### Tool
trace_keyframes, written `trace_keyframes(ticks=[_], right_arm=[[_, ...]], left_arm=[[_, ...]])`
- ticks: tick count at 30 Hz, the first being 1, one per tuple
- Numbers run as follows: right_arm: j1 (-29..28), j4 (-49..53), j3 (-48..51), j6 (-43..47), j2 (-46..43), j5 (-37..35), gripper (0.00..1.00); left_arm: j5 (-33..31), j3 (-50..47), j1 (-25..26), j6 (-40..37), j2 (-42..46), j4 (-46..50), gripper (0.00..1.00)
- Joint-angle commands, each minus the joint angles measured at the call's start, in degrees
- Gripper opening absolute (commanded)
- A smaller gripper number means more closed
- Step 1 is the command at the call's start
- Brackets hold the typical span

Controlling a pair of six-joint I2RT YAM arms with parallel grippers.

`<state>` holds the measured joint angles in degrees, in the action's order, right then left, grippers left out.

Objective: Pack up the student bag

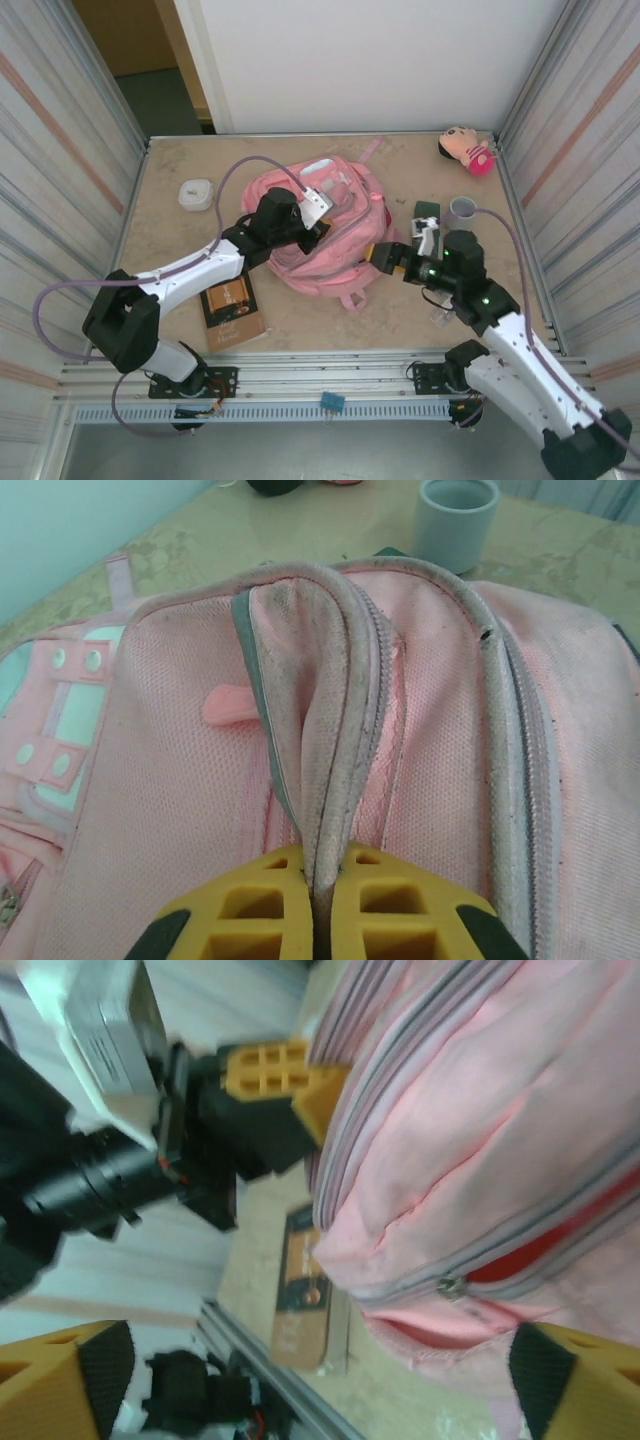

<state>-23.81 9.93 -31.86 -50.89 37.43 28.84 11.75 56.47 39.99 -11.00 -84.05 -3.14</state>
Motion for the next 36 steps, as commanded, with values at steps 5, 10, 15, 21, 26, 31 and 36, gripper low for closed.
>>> trace_keyframes(ticks=[5,10,15,21,26,31,36], right_arm=[[5.0,-14.5,7.8,-22.7,-1.1,3.4,1.0],[3.5,-18.1,7.0,-24.1,4.4,2.3,1.0],[1.0,-26.2,6.4,-25.2,10.9,0.9,0.85],[-2.8,-30.1,3.5,-24.1,15.0,-2.7,0.18],[-6.1,-28.7,0.9,-22.2,15.7,-7.3,0.0],[-8.9,-26.8,-1.5,-20.3,16.5,-11.2,0.0],[-10.8,-25.6,-4.1,-18.9,18.2,-12.6,0.0]], left_arm=[[14.0,0.8,-0.7,-7.7,5.2,-6.3,0.0],[15.9,1.1,-0.8,-8.5,5.1,-6.1,0.0],[17.3,1.3,-1.1,-8.5,4.9,-6.0,0.0],[9.5,2.6,-1.0,-2.4,5.9,-2.1,0.27],[-9.8,2.3,4.5,9.1,13.0,8.7,0.5],[-27.3,1.8,12.8,23.4,20.6,20.4,0.52],[-35.1,4.7,20.9,47.9,21.3,34.3,0.5]])
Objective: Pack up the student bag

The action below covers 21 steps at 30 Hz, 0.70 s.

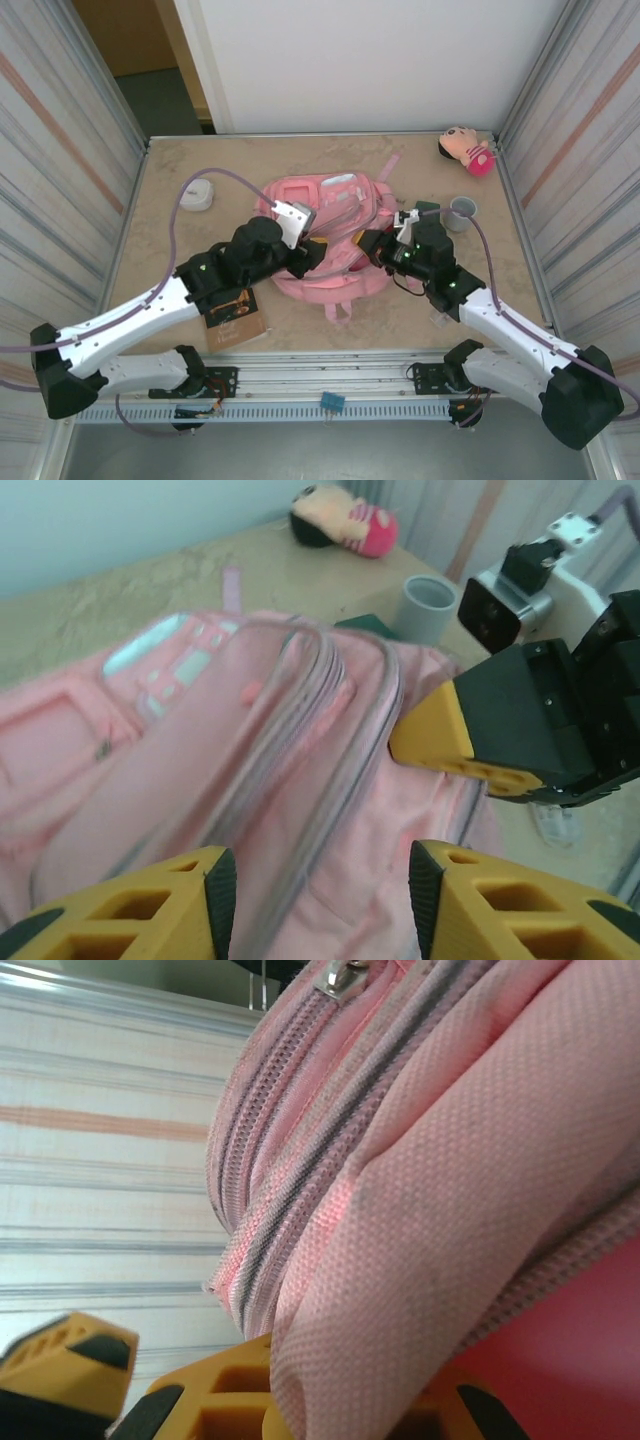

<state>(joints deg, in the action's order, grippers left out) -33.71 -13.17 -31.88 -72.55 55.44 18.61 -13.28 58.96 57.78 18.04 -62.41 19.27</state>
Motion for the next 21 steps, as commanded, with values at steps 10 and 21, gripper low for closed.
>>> trace_keyframes(ticks=[10,21], right_arm=[[-3.4,-0.9,-7.2,4.9,1.0,-3.6,0.0],[-6.0,-0.4,-8.4,7.4,3.0,-5.5,0.0]], left_arm=[[-8.6,7.7,12.3,35.9,-10.6,15.1,0.49],[-8.0,10.4,12.6,40.5,-16.5,17.5,0.45]])
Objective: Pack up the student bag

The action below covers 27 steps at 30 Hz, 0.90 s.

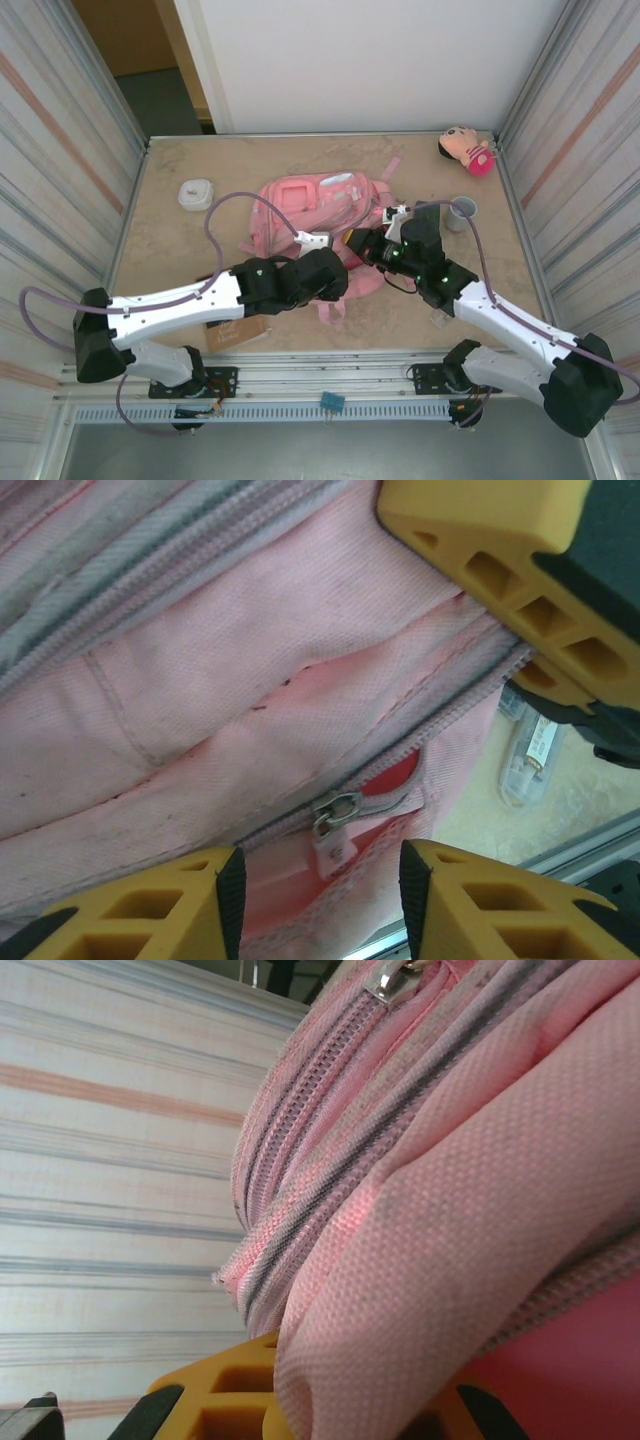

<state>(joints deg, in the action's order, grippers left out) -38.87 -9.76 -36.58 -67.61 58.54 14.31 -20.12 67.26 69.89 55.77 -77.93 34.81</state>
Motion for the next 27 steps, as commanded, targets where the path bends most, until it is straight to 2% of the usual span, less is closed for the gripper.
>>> trace_keyframes(ticks=[1,12,19,22,24,27], right_arm=[[-1.0,-3.9,-3.9,2.5,-0.1,-1.4,0.0],[-2.8,-4.4,-5.6,2.8,0.8,-1.3,0.0],[-3.2,-2.6,-5.1,3.9,0.1,-1.5,0.0],[-3.2,0.0,-4.7,6.4,-0.6,-0.6,0.0],[-2.9,1.7,-3.9,9.3,-1.0,0.7,0.0],[-1.0,2.1,-2.0,12.0,-1.4,4.2,0.0]], left_arm=[[-1.6,2.2,0.5,3.3,-1.3,2.8,0.44],[-4.7,3.7,0.4,6.3,-6.0,6.2,0.37],[-7.8,2.8,-0.3,6.6,-5.4,4.2,0.16],[-5.5,-0.1,-1.6,4.6,-2.9,-1.1,0.06],[-1.5,-3.5,-3.0,2.3,-0.8,-7.0,0.0],[6.9,-8.1,-5.9,-0.5,1.5,-14.3,0.0]])
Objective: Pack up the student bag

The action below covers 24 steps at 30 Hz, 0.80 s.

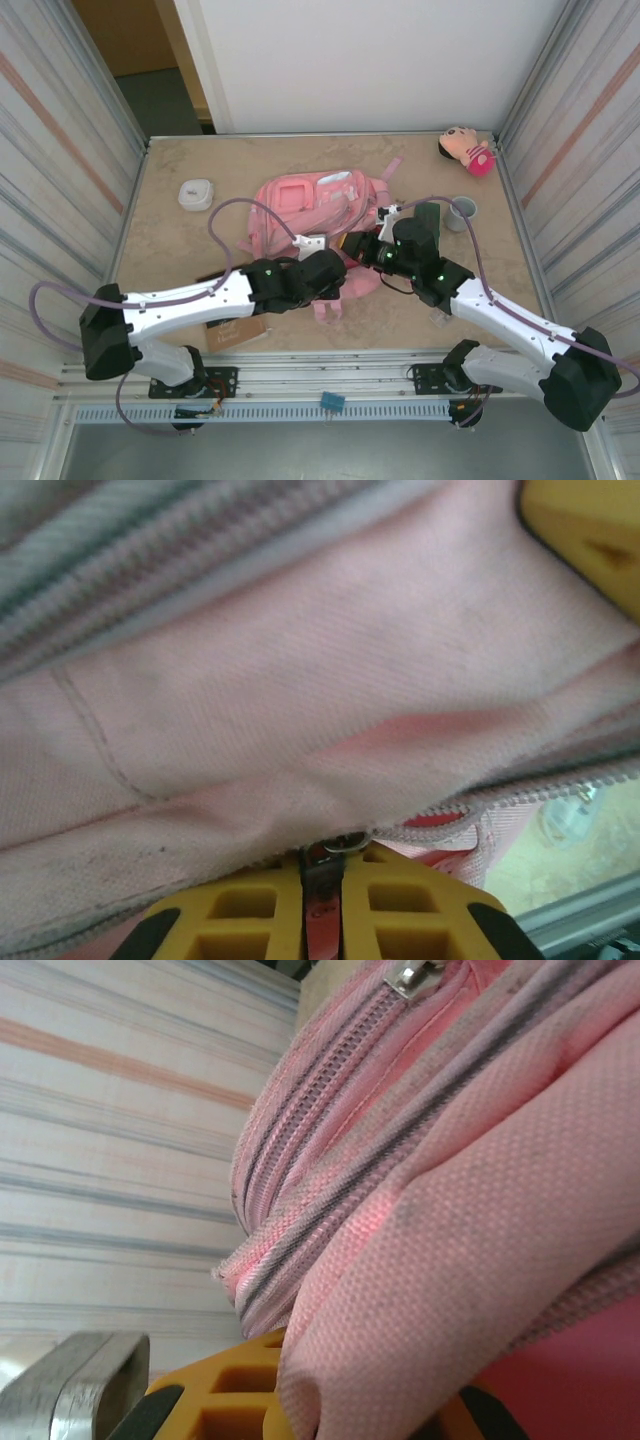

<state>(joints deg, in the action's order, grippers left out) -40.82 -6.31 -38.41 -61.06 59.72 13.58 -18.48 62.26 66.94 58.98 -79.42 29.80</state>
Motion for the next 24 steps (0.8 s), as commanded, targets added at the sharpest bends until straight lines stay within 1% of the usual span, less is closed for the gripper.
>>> trace_keyframes(ticks=[1,5,7,9,12,15,16,17,18,20,21,22,24], right_arm=[[1.8,-1.9,0.4,5.9,-2.5,6.2,0.0],[5.0,-2.7,1.8,9.0,-2.6,11.9,0.0],[5.9,-2.4,1.8,11.1,-2.6,14.5,0.0],[6.2,-2.1,1.5,12.9,-2.5,16.7,0.0],[5.9,-1.8,1.6,14.7,-2.7,19.2,0.0],[5.8,-0.1,1.6,15.5,-2.7,18.9,0.0],[5.8,1.3,1.6,15.5,-2.6,17.4,0.03],[5.9,2.3,1.8,14.9,-2.6,15.6,0.18],[6.1,2.2,2.3,13.9,-2.6,14.6,0.31],[6.3,0.3,3.6,10.6,-2.6,13.8,0.49],[6.3,-0.9,4.5,8.9,-2.7,13.6,0.54],[6.1,-2.9,5.5,6.8,-2.7,13.6,0.57],[5.8,-6.9,7.8,2.4,-2.6,12.2,0.57]], left_arm=[[8.1,-3.8,-3.9,-4.6,3.4,-10.8,0.0],[16.6,-7.1,-6.5,-7.0,5.4,-17.9,0.0],[19.0,-8.1,-7.1,-7.0,5.8,-20.4,0.0],[19.8,-8.1,-7.3,-7.7,5.7,-21.1,0.0],[19.4,-6.9,-7.3,-9.5,4.9,-18.9,0.0],[19.8,-6.5,-7.3,-10.6,4.5,-18.5,0.0],[20.3,-6.6,-7.3,-11.0,4.6,-19.0,0.0],[21.0,-6.6,-7.4,-11.3,4.7,-19.6,0.0],[21.9,-6.9,-7.5,-11.4,4.7,-20.3,0.0],[24.2,-7.2,-7.9,-11.2,4.8,-22.1,0.0],[25.2,-7.5,-8.2,-10.9,4.8,-22.7,0.0],[26.3,-7.7,-8.5,-10.4,4.7,-23.4,0.0],[28.9,-8.3,-9.2,-9.4,4.5,-25.0,0.0]])
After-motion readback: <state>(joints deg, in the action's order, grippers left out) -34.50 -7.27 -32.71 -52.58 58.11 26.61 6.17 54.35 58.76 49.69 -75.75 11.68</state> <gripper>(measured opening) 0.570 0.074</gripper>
